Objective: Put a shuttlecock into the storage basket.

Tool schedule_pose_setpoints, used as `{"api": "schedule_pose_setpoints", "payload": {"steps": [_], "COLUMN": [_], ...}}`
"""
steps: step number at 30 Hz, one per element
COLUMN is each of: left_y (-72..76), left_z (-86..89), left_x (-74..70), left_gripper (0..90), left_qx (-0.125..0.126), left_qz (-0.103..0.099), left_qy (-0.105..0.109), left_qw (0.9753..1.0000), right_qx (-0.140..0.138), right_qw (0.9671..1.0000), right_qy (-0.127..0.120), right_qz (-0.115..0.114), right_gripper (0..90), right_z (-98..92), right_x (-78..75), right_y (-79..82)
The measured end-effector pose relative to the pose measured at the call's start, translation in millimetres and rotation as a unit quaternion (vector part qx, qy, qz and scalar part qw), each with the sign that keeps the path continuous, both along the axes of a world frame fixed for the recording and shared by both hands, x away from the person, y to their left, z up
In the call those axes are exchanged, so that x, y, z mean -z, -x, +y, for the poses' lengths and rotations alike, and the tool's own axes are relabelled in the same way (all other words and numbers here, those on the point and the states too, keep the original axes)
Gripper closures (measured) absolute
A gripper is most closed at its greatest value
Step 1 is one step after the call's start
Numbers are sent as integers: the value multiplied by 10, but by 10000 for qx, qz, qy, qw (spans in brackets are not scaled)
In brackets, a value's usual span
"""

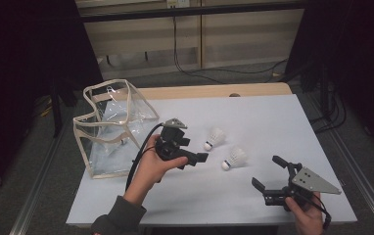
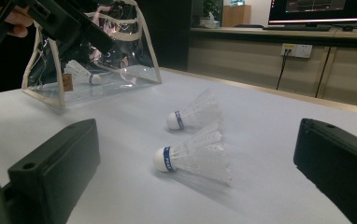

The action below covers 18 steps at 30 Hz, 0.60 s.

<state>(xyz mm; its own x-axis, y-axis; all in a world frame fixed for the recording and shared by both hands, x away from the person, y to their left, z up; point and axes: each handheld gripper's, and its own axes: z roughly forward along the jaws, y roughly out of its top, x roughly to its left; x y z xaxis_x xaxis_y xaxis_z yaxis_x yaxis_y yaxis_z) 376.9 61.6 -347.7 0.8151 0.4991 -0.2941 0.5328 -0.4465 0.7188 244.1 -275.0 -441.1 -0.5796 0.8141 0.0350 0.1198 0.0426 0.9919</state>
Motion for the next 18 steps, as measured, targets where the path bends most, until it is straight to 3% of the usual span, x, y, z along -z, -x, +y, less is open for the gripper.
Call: {"api": "schedule_pose_setpoints", "payload": {"steps": [18], "left_y": [31], "left_z": [-120], "left_x": [115], "left_gripper": [102], "left_qx": [130], "left_qz": [-27], "left_qy": [-80], "left_qw": [9999], "right_qx": [-10], "right_qw": [10000], "right_qy": [26], "right_qz": [4], "right_gripper": [4], "right_z": [-1], "right_x": [-1], "right_y": [-10]}}
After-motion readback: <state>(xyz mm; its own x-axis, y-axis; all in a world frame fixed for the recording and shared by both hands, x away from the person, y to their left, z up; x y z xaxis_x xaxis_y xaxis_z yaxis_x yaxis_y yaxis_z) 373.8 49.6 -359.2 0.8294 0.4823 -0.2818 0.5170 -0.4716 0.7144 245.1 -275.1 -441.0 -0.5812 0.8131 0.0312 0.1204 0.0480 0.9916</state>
